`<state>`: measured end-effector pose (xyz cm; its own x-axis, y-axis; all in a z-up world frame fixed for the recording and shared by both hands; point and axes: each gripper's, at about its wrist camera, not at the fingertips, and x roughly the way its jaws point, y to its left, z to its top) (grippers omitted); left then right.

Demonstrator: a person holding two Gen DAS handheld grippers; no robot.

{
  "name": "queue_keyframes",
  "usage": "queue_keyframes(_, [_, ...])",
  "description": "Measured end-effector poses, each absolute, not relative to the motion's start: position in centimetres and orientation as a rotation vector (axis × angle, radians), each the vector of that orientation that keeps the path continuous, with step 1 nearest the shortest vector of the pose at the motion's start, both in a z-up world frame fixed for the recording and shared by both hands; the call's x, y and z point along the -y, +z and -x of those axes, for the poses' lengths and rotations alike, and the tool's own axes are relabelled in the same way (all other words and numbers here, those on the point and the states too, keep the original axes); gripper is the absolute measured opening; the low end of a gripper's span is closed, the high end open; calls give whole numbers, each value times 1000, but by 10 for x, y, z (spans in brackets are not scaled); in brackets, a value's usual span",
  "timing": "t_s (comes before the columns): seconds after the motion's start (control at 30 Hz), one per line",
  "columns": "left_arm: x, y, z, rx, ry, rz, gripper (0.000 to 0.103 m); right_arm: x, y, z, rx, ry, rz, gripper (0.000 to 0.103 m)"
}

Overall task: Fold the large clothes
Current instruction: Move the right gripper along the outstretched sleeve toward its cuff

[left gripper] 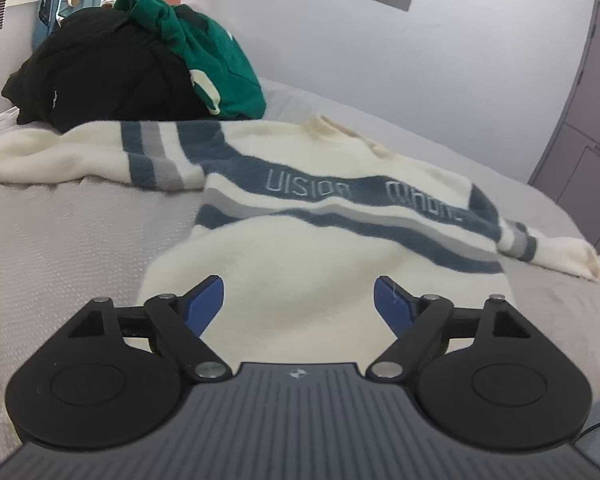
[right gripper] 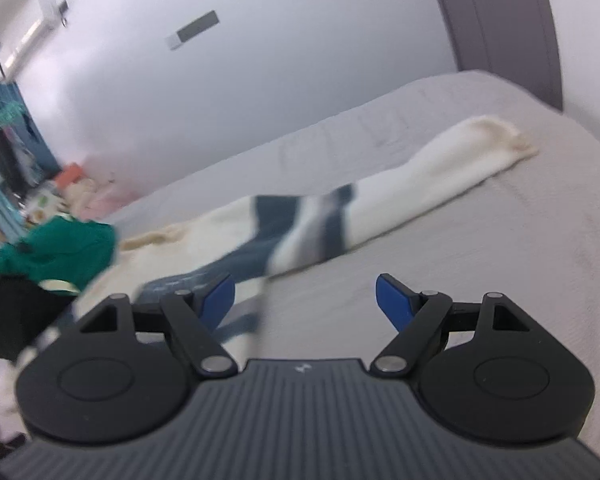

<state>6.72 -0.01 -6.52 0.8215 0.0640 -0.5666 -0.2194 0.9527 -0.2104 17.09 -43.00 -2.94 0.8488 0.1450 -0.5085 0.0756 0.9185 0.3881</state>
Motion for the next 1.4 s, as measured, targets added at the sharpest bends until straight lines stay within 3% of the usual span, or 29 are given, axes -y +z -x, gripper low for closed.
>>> queue_keyframes(0.27, [3,-87,-96,-662,237,229,87,469,-90,-237,-610,38,-423,79])
queue_keyframes(0.4, [-3,-98,-108,-706,289,256,87,488,-121,-267,-639,41,-472,96])
queue_keyframes(0.57, [-17,-111,-118,-759,344,328,87,509,-158,-296,-670,19,-596,98])
queue_keyframes(0.6, [-20,-113,-120,-763,353,337,87,513,-164,-300,-663,15,-623,103])
queue_keyframes(1.17, [-24,-119,-143,-736,421,377,87,585,-180,-396,-351,-78,-799,102])
queue_keyframes(1.33, [-24,-119,-146,-732,430,370,87,606,-179,-415,-294,-180,-738,86])
queue_keyframes(1.4, [-22,-119,-146,-731,429,356,87,617,-179,-417,-303,-233,-734,59])
